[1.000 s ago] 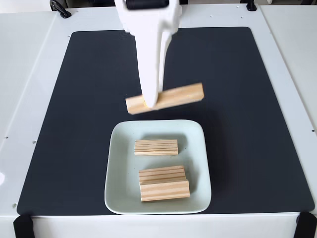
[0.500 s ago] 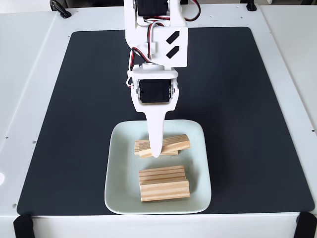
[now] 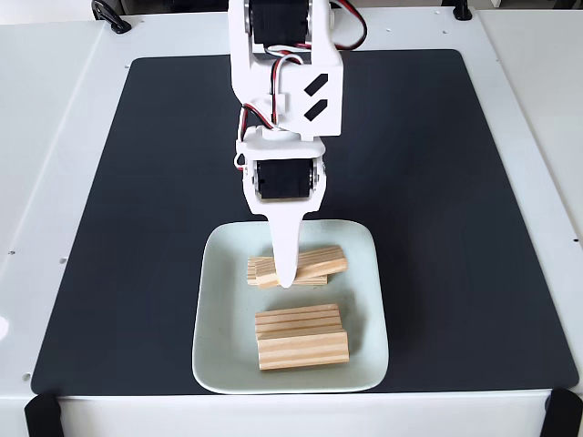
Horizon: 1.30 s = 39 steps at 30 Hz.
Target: Pick up the wooden block and place them on the plate.
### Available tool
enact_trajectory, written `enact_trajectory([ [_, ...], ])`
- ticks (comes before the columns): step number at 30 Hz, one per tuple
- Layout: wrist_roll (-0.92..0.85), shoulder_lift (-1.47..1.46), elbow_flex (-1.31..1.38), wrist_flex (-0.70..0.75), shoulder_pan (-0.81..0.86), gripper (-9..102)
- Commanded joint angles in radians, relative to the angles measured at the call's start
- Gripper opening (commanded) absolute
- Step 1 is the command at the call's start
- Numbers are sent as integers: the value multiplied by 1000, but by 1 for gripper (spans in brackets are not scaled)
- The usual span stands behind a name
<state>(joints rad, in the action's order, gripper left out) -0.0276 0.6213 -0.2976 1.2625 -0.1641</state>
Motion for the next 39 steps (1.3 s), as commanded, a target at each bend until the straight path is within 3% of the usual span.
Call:
enact_trajectory([
  [1,-6,15,3,-6,0,0],
  [25,5,23,5,-9,31,0],
  [31,0,23,-8,-83,29,1],
  [39,-9,25,-11,-69,28,33],
])
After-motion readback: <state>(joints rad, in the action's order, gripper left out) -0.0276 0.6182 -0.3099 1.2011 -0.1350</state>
